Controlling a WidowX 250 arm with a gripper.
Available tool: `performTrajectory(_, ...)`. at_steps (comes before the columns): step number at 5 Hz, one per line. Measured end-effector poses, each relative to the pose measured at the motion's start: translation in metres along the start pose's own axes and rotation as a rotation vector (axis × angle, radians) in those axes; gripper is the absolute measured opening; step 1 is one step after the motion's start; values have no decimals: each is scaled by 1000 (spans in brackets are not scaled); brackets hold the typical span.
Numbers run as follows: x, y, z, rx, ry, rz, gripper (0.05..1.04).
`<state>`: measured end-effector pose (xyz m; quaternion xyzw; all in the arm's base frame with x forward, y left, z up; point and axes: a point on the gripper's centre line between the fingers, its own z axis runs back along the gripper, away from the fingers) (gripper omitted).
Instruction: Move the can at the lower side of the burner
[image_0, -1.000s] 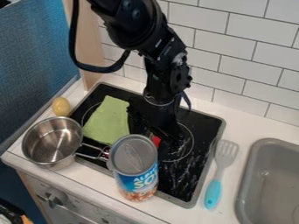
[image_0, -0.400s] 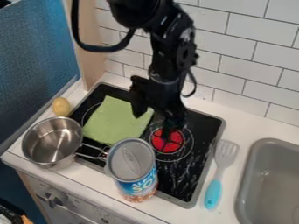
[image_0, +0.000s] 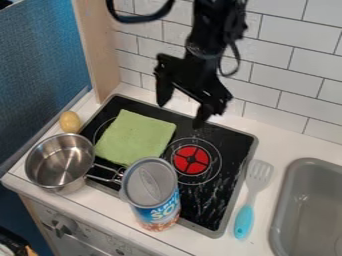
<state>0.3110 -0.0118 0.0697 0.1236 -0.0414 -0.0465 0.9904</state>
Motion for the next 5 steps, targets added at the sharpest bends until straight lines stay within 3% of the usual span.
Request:
performTrajectory(2,-21,56,-13,-32,108,145,999)
performTrajectory(3,-43,89,-11,-47,119,275,999)
performTrajectory(5,-72,116,-11,-46,112,410,999)
